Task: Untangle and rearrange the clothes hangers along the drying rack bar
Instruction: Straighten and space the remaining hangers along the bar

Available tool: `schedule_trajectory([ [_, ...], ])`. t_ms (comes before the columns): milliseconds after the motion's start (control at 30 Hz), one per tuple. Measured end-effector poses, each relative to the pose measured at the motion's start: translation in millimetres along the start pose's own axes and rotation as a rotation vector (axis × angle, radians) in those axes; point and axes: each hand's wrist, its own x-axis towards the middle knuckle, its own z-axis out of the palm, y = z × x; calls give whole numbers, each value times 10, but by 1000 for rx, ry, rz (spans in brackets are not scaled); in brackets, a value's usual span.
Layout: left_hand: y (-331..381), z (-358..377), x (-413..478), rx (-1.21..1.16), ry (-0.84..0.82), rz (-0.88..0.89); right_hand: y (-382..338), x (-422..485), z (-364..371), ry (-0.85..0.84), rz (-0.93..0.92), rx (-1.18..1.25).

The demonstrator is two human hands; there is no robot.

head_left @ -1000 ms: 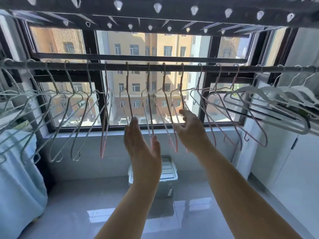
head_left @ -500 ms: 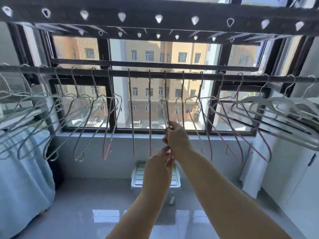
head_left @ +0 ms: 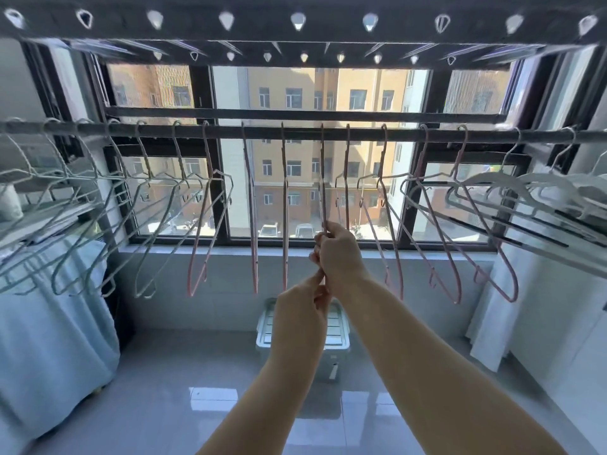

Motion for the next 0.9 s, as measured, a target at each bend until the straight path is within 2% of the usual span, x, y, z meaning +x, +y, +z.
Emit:
schedule_trajectory([
  [333,-110,-52,63,0,-33,-16,-30,-17,106,14,8,1],
  [433,-152,-57,64,1,-30,-48,-104,-119,30,-33,-8,-174],
  [600,-200,-84,24,-2,-9,-92,-203,-238,-220,60,-221,-303],
  [700,-151,-92,-27,14,139,0,-223,-220,-344,112,-296,-362],
  [800,-28,-31,-97,-62,148,66,-194,-157,-363,98,-238,-367],
  [900,41,51,-115,-116,-38,-13,-140,-80,-327,45,-63,-341],
])
